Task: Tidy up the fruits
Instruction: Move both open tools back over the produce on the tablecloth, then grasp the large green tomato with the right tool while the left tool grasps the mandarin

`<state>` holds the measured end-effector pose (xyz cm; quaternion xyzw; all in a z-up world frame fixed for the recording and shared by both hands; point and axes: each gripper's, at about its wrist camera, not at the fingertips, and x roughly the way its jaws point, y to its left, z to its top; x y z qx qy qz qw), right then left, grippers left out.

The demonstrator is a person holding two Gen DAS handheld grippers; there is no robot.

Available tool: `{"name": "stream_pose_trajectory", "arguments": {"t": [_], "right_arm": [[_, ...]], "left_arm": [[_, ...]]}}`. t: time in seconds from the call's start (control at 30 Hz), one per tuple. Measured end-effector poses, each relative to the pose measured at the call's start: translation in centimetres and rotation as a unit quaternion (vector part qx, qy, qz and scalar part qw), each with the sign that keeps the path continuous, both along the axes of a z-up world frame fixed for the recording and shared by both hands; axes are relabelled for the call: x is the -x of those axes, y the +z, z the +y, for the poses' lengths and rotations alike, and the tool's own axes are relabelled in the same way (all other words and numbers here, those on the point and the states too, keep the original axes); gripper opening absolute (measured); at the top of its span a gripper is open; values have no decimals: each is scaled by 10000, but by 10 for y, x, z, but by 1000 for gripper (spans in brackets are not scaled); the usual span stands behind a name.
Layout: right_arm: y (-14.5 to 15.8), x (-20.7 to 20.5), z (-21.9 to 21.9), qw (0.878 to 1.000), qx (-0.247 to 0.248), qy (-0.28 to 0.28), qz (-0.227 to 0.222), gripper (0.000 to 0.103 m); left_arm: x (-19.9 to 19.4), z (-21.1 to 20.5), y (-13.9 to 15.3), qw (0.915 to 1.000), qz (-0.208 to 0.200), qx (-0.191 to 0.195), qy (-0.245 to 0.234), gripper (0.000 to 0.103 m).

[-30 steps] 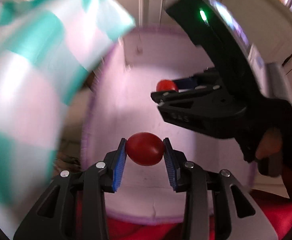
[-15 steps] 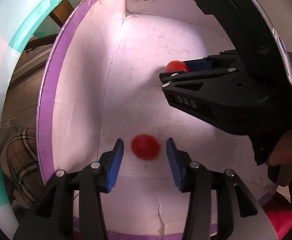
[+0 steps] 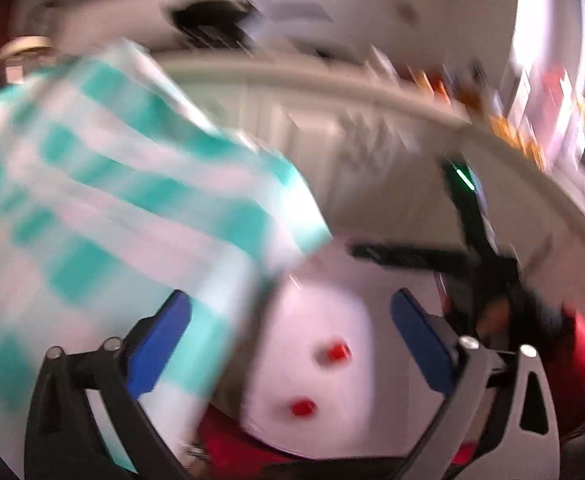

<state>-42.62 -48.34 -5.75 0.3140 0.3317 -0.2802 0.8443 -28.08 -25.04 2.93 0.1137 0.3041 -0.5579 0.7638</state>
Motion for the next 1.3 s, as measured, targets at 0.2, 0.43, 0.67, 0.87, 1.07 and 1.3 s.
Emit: {"name": "stream_pose_trajectory", "arguments": {"t": [0.2,0.43,0.67,0.87,1.07,1.3], "right_arm": [[59,-49,77,9889,436,1136,-856,88],[94,-147,180,9629,765,2529,-557,88],[79,-262,226,9533,918,2868,226,88],[71,-368,241,9572,983,2677,488,88],[72,-451,248,9575,1189,2573,525,88],[65,-511,238,9597,920,2581,620,89]], "left_arm": [[-83,87,35,9820,174,566,1791,101],[-164,182,22,9381,110,307,3447,101],[-260,264,3,8675,872,429,4878,101],[-328,271,-2,8520,976,379,5130,101],[-348,264,-7,8688,1216,451,4778,101],[-338,250,-8,8844,1063,273,4537,101]]}}
